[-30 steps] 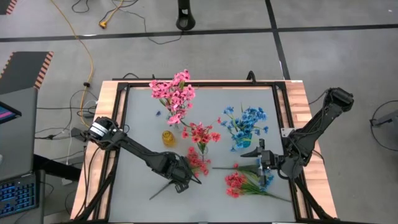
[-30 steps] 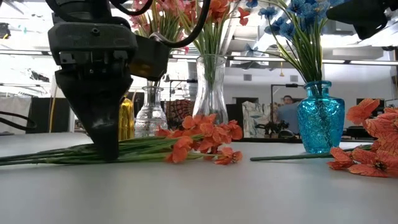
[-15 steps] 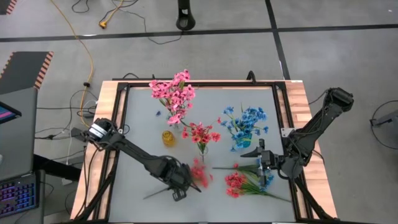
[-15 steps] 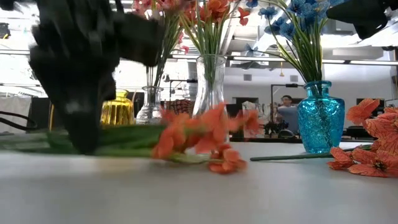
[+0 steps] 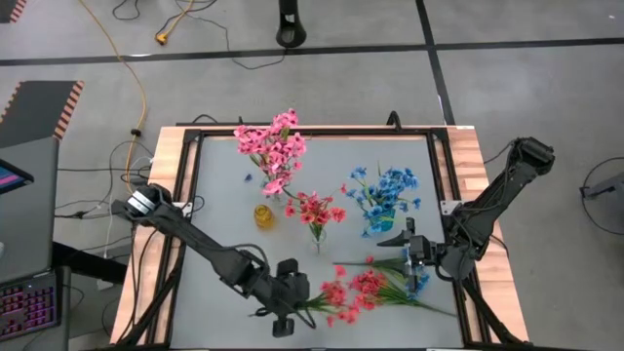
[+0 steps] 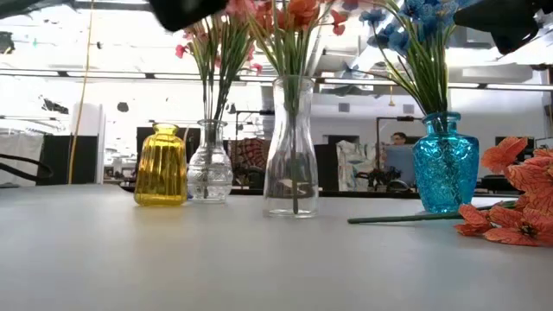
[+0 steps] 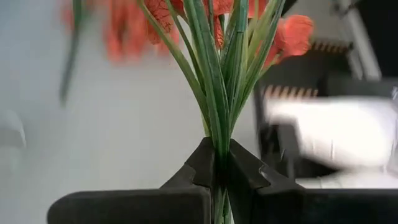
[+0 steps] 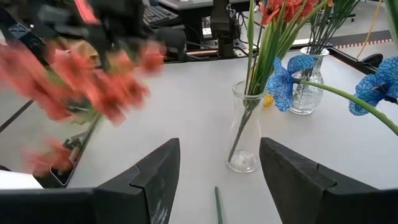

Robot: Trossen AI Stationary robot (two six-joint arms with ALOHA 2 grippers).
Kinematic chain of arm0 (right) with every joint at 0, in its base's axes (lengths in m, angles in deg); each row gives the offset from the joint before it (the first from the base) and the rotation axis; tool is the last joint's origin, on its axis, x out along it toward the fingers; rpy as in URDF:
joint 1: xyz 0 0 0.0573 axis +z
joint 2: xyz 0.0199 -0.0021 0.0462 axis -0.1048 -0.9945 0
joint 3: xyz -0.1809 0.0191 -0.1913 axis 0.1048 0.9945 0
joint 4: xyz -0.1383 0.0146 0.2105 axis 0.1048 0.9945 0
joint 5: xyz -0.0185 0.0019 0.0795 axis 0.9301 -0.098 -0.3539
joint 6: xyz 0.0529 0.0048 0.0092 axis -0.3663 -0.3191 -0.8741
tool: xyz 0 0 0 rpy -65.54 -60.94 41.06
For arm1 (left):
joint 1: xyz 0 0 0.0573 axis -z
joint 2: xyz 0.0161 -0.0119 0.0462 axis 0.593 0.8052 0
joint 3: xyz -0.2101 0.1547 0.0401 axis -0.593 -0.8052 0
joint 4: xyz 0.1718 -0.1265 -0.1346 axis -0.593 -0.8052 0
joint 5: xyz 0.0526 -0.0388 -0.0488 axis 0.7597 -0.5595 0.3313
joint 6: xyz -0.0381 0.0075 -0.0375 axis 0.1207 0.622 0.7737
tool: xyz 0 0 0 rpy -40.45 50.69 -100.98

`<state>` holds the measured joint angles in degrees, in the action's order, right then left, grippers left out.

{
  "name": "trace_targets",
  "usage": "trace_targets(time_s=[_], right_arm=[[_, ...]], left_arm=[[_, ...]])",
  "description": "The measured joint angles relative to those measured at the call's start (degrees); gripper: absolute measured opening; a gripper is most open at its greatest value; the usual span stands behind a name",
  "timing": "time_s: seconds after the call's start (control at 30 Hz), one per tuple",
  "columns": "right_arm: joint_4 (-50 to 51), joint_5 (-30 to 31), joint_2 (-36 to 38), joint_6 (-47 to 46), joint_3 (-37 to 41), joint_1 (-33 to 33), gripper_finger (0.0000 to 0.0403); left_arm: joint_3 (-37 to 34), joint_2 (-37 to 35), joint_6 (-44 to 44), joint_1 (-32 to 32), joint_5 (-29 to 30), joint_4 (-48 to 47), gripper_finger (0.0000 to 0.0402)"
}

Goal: Sort flowers into vase by color
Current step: Put the top red flowers into the bottom transparent vase

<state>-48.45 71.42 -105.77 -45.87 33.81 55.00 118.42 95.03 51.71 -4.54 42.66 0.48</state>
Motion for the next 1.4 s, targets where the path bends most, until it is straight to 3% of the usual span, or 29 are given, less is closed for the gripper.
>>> trace_targets(time_s=[0.5, 0.77, 0.93, 1.13, 1.4], right_arm=[[0.1, 0.0, 0.0, 0.0, 0.0, 0.01, 0.0249], [0.31, 0.0, 0.0, 0.0, 0.0, 0.01, 0.0249], [0.34, 0.0, 0.0, 0.02, 0.0, 0.01, 0.0249], [0.36, 0.0, 0.0, 0.02, 0.0, -0.01, 0.0249], [0.48, 0.0, 0.0, 0.05, 0.0, -0.01, 0.0249]], left_arm=[[0.04, -1.52, -35.43, -3.64, 18.38, 35.97, 0.0004], [0.04, -1.56, -49.03, -5.71, 31.83, 45.99, 0.0004], [0.04, -1.59, -52.54, -5.86, 39.1, 47.18, 0.0004], [-0.46, -1.63, -53.48, -6.86, 40.09, 47.35, 0.0004], [-4.81, -1.67, -47.1, -8.85, 41.89, 48.31, 0.0004]])
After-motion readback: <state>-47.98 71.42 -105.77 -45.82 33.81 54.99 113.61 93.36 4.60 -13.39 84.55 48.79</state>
